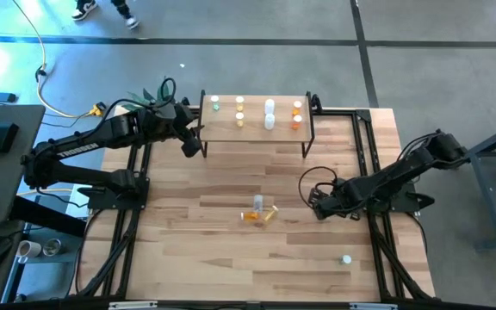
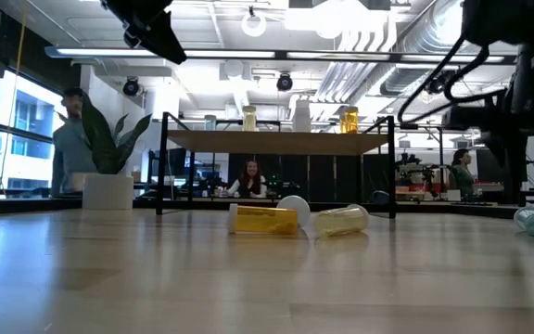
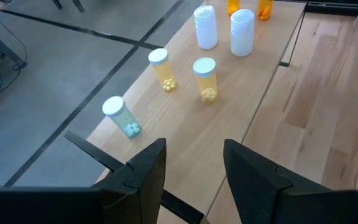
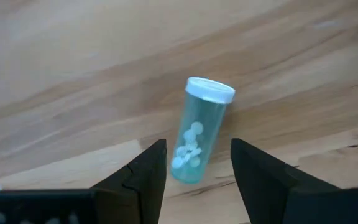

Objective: Pick and place medicine bottles onto shelf by color
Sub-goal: Put the top right blue pill bottle aligned with the other blue pill bottle on the shelf

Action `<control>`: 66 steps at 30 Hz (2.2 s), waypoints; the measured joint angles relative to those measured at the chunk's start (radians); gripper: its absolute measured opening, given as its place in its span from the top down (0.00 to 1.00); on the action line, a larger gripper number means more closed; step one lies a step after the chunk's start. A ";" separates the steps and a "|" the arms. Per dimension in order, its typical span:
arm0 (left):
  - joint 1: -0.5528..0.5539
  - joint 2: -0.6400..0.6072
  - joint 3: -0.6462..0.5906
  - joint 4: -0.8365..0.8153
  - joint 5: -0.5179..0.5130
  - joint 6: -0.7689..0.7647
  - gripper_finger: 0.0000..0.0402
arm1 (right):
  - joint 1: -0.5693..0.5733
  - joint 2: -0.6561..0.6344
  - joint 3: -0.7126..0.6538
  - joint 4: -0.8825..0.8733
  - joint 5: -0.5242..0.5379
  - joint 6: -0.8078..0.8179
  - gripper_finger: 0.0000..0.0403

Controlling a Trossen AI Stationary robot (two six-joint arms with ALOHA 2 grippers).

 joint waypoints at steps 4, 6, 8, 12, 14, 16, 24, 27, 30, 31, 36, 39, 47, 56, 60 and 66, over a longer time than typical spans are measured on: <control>0.000 0.000 0.000 0.000 -0.003 0.024 0.62 | 0.000 0.062 0.000 0.039 -0.016 0.005 0.58; 0.000 0.000 0.000 0.000 -0.004 0.025 0.62 | -0.002 0.098 0.000 0.064 -0.029 0.005 0.58; 0.000 0.000 0.000 0.000 -0.004 0.025 0.62 | -0.002 0.131 0.000 0.090 -0.055 0.005 0.58; 0.000 0.000 0.000 0.000 -0.004 0.034 0.62 | -0.002 0.171 0.003 0.116 -0.066 0.000 0.60; 0.000 0.000 0.000 0.000 -0.004 0.034 0.62 | -0.002 0.176 0.010 0.109 -0.066 -0.002 0.64; 0.000 0.000 0.000 0.000 -0.004 0.034 0.62 | -0.002 0.179 0.026 0.086 -0.066 -0.003 0.68; 0.000 0.000 0.000 0.000 -0.004 0.038 0.62 | -0.002 0.180 0.067 0.057 -0.063 -0.060 0.82; 0.000 0.000 0.000 0.000 -0.005 0.092 0.62 | -0.002 0.180 0.088 0.057 -0.058 -0.139 0.81; 0.000 0.000 0.005 -0.011 0.000 0.113 0.62 | -0.010 0.180 0.121 0.092 -0.056 -0.241 0.80; 0.000 0.000 0.011 -0.019 0.009 0.113 0.62 | -0.013 0.180 0.134 0.104 -0.052 -0.277 0.80; 0.000 0.000 0.033 -0.039 0.114 0.107 0.62 | -0.028 0.180 0.210 0.188 0.028 -0.418 0.80; 0.000 0.000 0.035 -0.039 0.198 0.067 0.62 | -0.039 0.180 0.258 0.240 0.077 -0.513 0.80; 0.000 0.000 0.035 -0.038 0.329 -0.046 0.60 | -0.089 0.179 0.344 0.388 0.129 -0.820 0.79; -0.006 0.000 0.035 -0.039 0.382 -0.145 0.47 | -0.152 0.179 0.371 0.558 0.129 -1.064 0.79; -0.019 0.000 0.035 -0.039 0.503 -0.154 0.46 | -0.174 0.179 0.371 0.658 0.116 -1.150 0.79; -0.052 0.000 0.035 -0.038 0.605 -0.233 0.46 | -0.199 0.179 0.371 0.783 0.054 -1.257 0.79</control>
